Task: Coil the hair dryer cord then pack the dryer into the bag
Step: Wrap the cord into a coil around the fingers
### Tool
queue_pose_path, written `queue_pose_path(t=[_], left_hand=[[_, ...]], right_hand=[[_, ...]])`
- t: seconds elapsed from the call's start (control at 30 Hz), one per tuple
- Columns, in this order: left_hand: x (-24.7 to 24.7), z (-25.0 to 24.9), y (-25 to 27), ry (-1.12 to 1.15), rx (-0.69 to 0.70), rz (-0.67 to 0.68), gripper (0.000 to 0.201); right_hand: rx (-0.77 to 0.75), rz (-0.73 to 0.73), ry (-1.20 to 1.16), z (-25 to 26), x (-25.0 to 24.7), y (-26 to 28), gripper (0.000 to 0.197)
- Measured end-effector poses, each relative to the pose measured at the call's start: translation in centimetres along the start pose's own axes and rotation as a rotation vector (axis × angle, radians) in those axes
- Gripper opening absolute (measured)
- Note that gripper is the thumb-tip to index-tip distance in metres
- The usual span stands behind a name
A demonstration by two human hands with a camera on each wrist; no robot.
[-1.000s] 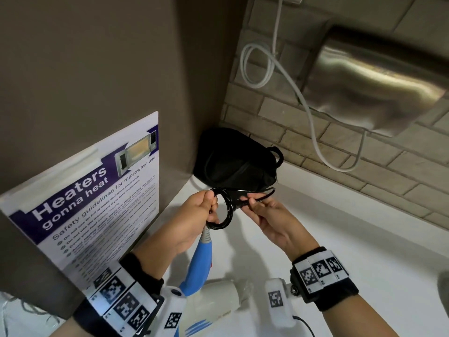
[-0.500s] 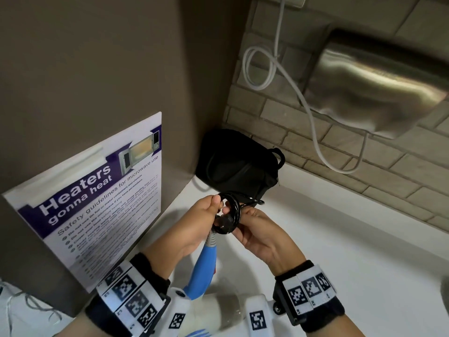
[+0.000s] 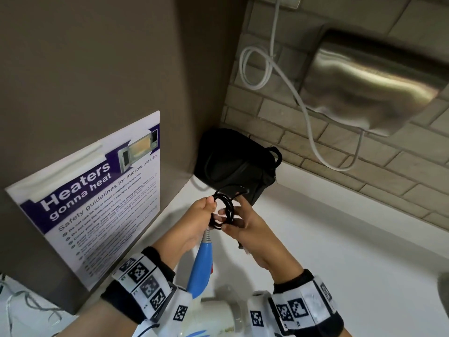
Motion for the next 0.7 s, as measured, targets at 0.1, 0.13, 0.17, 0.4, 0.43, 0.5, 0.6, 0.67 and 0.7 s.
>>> queue_pose_path(t=[0.1,0.13,0.17,0.4,0.43,0.5,0.6,0.67,0.7], left_hand=[[-0.9,0.3,-0.7,0.041,-0.033,-0.054,0.035],[-1.2,0.4,-0.8,0.069,-0.050,-0.051,0.035],[-1.4,0.5,-0.9,0.109,-0.067,-0.044,0.036],[-2.1,0.6,-0.9,0.438,-0.145,0.025,0.036],[-2.3,0.6,-0.9,0.456,-0.153,0.026,0.034],[-2.6,0.5,-0.7,0.456,-0.180,0.025,0.031],[-2.1,0.4,-0.2,0.406,-0.223,0.060,0.030],[-1.9,0.3,0.2,0.390,-0.214,0.061,0.029],[-1.8,0.2,0.3,0.388,-0.206,0.060,0.029]], right_hand=[[-0.030,0.015,0.022,0.2,-0.3,1.3,0.049],[-0.011,0.003,-0.024,0.0,-0.5,1.8,0.044],[0.016,-0.009,-0.087,-0.1,-0.7,2.3,0.040],[0.042,-0.218,-0.180,-3.5,-3.4,4.9,0.031],[0.050,-0.256,-0.161,-4.2,-3.7,5.1,0.031],[0.069,-0.307,-0.082,-6.1,-3.8,5.4,0.032],[0.121,-0.314,0.074,-8.6,-2.8,5.5,0.035],[0.156,-0.317,0.123,-9.3,-2.6,5.4,0.035],[0.165,-0.328,0.139,-9.5,-2.8,5.2,0.035]])
Point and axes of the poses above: each hand's wrist, its own y-axis away from the middle knuckle, its own x-axis out of the palm, z = x × y, the point moved 1 cm from there along -y, towards the middle knuckle, and after that the axes turned 10 degrees about -x, right-handed, at the moved point
